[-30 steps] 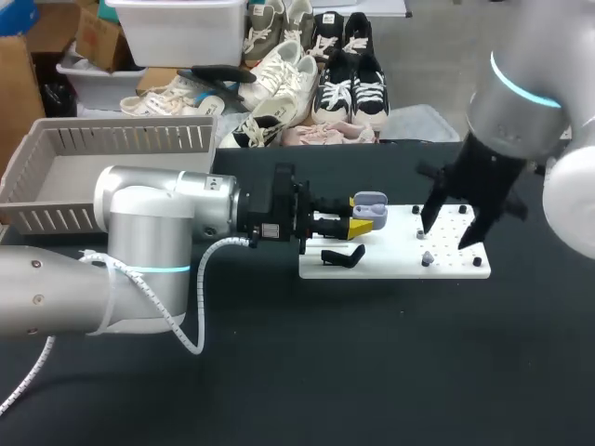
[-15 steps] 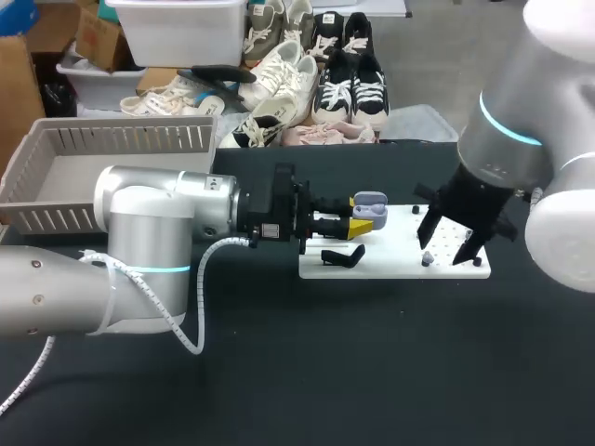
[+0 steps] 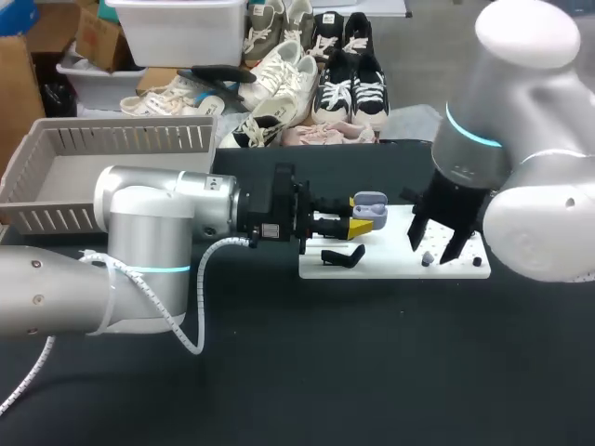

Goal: Pick up each earbud case from the left stands, insert the matching earbuds, close the lid, and place the case in the box.

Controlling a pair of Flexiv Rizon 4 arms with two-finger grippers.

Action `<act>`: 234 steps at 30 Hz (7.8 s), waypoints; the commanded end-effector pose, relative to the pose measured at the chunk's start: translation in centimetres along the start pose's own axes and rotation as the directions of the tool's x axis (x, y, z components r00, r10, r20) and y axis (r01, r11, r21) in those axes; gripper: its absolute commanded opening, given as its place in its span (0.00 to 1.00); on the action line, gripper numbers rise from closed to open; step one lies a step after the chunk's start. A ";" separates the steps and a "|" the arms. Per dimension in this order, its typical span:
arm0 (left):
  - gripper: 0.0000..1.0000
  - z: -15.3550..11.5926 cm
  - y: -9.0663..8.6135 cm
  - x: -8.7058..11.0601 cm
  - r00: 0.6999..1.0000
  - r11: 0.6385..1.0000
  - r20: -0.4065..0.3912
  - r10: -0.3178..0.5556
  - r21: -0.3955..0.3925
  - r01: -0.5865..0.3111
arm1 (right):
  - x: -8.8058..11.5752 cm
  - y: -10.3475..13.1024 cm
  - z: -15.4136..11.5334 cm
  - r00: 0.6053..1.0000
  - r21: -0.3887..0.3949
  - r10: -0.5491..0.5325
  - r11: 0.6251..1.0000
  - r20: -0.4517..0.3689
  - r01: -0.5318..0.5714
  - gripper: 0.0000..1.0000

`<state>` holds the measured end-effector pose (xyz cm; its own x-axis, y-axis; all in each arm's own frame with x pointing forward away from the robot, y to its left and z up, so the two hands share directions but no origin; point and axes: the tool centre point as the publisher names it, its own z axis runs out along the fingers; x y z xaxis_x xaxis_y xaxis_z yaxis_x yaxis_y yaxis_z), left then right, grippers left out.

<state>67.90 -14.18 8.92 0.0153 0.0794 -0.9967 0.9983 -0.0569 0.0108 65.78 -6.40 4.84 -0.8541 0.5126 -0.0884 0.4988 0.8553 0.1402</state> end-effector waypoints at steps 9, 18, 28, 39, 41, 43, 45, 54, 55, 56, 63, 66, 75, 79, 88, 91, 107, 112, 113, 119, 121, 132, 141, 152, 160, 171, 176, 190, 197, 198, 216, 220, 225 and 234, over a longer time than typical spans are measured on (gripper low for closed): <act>0.00 0.0 0.0 0.0 1.000 1.000 -0.001 0.000 -0.001 0.000 | -0.5 -0.3 1.5 1.000 0.022 0.028 0.999 0.011 -0.028 0.39; 0.00 0.0 0.0 0.0 1.000 1.000 -0.001 0.000 -0.001 0.000 | -0.4 -0.4 1.8 0.999 0.020 0.036 0.999 0.012 -0.036 0.35; 0.00 0.0 0.0 0.0 1.000 1.000 -0.001 0.000 -0.001 0.000 | -0.7 -0.5 2.2 0.999 0.015 0.031 0.999 0.010 -0.031 0.32; 0.00 0.0 0.0 0.0 1.000 1.000 -0.001 0.000 -0.001 0.000 | -0.9 -0.2 2.6 1.000 0.013 0.010 1.000 0.011 -0.010 0.29; 0.00 0.0 0.0 0.0 1.000 1.000 -0.001 0.000 -0.001 0.000 | -0.9 -0.2 2.6 1.000 0.014 0.007 1.000 0.009 -0.007 0.29; 0.00 0.0 0.0 0.0 1.000 1.000 -0.001 0.000 -0.001 0.000 | -0.9 -0.1 2.6 1.000 0.016 0.004 1.000 0.008 -0.004 0.27; 0.00 0.0 0.0 0.0 1.000 1.000 -0.001 0.000 -0.001 0.000 | -0.9 -0.1 2.6 1.000 0.018 0.001 1.000 0.008 -0.001 0.26; 0.00 0.0 0.0 0.0 1.000 1.000 -0.001 0.000 -0.001 0.000 | -0.9 -0.2 2.9 1.000 0.024 -0.009 1.000 0.001 0.009 0.00; 0.00 0.0 0.0 0.0 1.000 1.000 -0.001 0.000 -0.001 0.000 | -0.9 -0.2 2.9 1.000 0.025 -0.011 1.000 0.000 0.011 0.00; 0.00 0.0 0.0 0.0 1.000 1.000 -0.001 0.000 -0.001 0.000 | -0.9 -0.2 2.9 1.000 0.025 -0.012 1.000 -0.001 0.012 0.00; 0.00 0.0 0.0 0.0 1.000 1.000 -0.001 0.000 -0.001 0.000 | -0.7 -0.4 2.6 1.000 0.019 -0.014 1.000 -0.001 0.014 0.00; 0.00 0.0 0.0 0.0 1.000 1.000 -0.001 0.000 -0.001 0.000 | -0.7 -0.4 2.3 1.000 0.014 -0.015 1.000 0.003 0.015 0.00; 0.00 0.0 0.0 0.0 1.000 1.000 -0.001 0.000 -0.001 0.000 | -0.5 -0.8 0.9 1.000 0.001 -0.016 1.000 0.016 0.016 0.00; 0.00 0.0 0.0 0.0 1.000 1.000 -0.001 0.000 -0.001 0.000 | -0.4 -1.3 -0.1 1.000 -0.016 -0.015 1.000 0.024 0.016 0.00; 0.00 0.0 0.0 0.0 1.000 1.000 -0.001 0.000 -0.001 0.000 | -0.6 -2.5 -5.0 0.998 -0.024 -0.058 0.998 -0.025 0.057 0.00; 0.00 0.0 0.0 0.0 1.000 1.000 -0.001 0.000 -0.001 0.000 | -0.6 -2.6 -7.2 0.993 -0.045 -0.101 0.994 -0.061 0.099 0.00; 0.00 0.0 0.0 0.0 1.000 1.000 -0.001 0.000 -0.001 0.000 | 2.7 2.1 -15.6 0.853 -0.072 -0.515 0.857 -0.078 0.511 0.00; 0.00 0.0 0.0 0.0 1.000 1.000 -0.001 0.000 -0.001 0.000 | 3.8 4.4 -15.7 0.799 -0.070 -0.598 0.802 -0.067 0.594 0.00; 0.00 0.0 0.0 0.0 1.000 1.000 -0.001 0.000 -0.001 0.000 | 3.9 4.8 -15.7 0.790 -0.069 -0.610 0.792 -0.065 0.606 0.00; 0.00 0.0 0.0 0.0 1.000 1.000 -0.001 0.000 -0.001 0.000 | 3.8 6.9 -14.8 0.760 -0.020 -0.648 0.762 -0.055 0.648 0.00; 0.00 0.0 0.0 0.0 1.000 1.000 -0.001 0.000 -0.001 0.000 | 3.5 7.3 -14.3 0.761 -0.011 -0.646 0.763 -0.064 0.647 0.00; 0.00 0.0 0.0 0.0 1.000 1.000 -0.001 0.000 -0.001 0.000 | 3.3 8.6 -13.2 0.773 0.013 -0.627 0.776 -0.098 0.631 0.00; 0.00 0.0 0.0 0.0 1.000 1.000 -0.001 0.000 -0.001 0.000 | 3.2 8.5 -13.2 0.774 0.014 -0.625 0.777 -0.099 0.629 0.00; 0.00 0.0 0.0 0.0 1.000 1.000 -0.001 0.000 -0.001 0.000 | 3.6 7.6 -12.8 0.775 -0.021 -0.624 0.780 -0.096 0.625 0.00; 0.00 0.0 0.0 0.0 1.000 1.000 -0.001 0.000 -0.001 0.000 | 4.1 8.7 -12.3 0.724 -0.010 -0.686 0.726 -0.076 0.687 0.00; 0.00 0.0 0.0 0.0 1.000 1.000 -0.001 0.000 -0.001 0.000 | 3.9 10.4 -11.1 0.679 0.011 -0.728 0.681 -0.096 0.732 0.00; 0.00 0.0 0.0 0.0 1.000 1.000 -0.001 0.000 -0.001 0.000 | 3.5 10.5 -10.5 0.677 0.015 -0.729 0.679 -0.101 0.734 0.00; 0.00 0.0 0.0 0.0 1.000 1.000 -0.001 0.000 -0.001 0.000 | 3.3 10.5 -9.5 0.672 0.045 -0.723 0.675 -0.162 0.737 0.00; 0.00 0.0 0.0 0.0 1.000 1.000 -0.001 0.000 -0.001 0.000 | 3.2 10.5 -9.6 0.676 0.059 -0.712 0.679 -0.188 0.732 0.00; 0.00 0.0 0.0 0.0 1.000 1.000 -0.001 0.000 -0.001 0.000 | 3.1 10.5 -9.6 0.677 0.061 -0.711 0.679 -0.190 0.731 0.00; 0.00 0.0 0.0 0.0 1.000 1.000 -0.001 0.000 -0.001 0.000 | 3.0 10.4 -8.8 0.678 0.061 -0.707 0.682 -0.201 0.729 0.00; 0.00 0.0 0.0 0.0 1.000 1.000 -0.001 0.000 -0.001 0.000 | 2.9 10.3 -8.5 0.680 0.059 -0.705 0.684 -0.203 0.727 0.00; 0.00 0.0 0.0 0.0 1.000 1.000 -0.001 0.000 -0.001 0.000 | 2.7 10.3 -8.2 0.682 0.055 -0.703 0.687 -0.202 0.724 0.00; 0.00 0.0 0.0 0.0 1.000 1.000 -0.001 0.000 -0.001 0.000 | 2.6 10.4 -7.8 0.684 0.050 -0.702 0.690 -0.201 0.722 0.00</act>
<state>67.90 -14.18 8.90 0.0153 0.0795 -0.9967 0.9983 -0.0567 0.0108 67.46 3.23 13.92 -0.9636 -0.2647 0.0382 -0.2655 0.9640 -0.0168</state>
